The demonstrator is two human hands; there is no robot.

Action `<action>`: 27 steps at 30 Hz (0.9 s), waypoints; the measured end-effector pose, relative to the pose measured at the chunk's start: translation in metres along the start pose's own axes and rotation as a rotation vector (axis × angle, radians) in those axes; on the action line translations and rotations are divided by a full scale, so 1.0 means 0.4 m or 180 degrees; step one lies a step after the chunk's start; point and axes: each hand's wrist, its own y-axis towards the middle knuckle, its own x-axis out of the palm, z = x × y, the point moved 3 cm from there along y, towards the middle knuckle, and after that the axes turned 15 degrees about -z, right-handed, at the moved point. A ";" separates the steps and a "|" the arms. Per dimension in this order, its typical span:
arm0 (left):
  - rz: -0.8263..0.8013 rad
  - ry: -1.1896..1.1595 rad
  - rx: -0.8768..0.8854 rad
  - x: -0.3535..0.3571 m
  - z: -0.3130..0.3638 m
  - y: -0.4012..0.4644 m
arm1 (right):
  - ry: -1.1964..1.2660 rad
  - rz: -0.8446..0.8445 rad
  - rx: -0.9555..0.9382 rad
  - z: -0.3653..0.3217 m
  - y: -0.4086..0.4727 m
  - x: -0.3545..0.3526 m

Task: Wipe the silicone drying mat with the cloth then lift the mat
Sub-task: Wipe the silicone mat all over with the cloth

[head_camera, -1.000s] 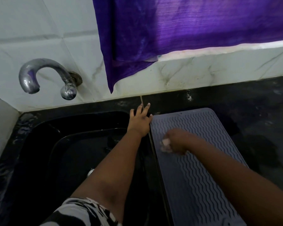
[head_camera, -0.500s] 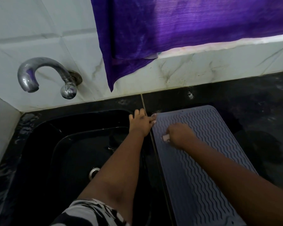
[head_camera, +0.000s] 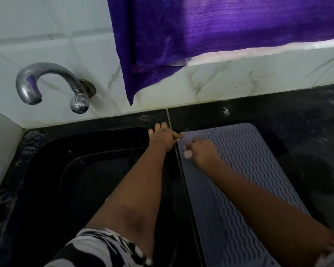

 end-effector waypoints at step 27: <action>0.0007 0.0182 -0.0158 -0.024 0.023 -0.010 | 0.0382 -0.1549 0.0616 0.036 -0.057 -0.099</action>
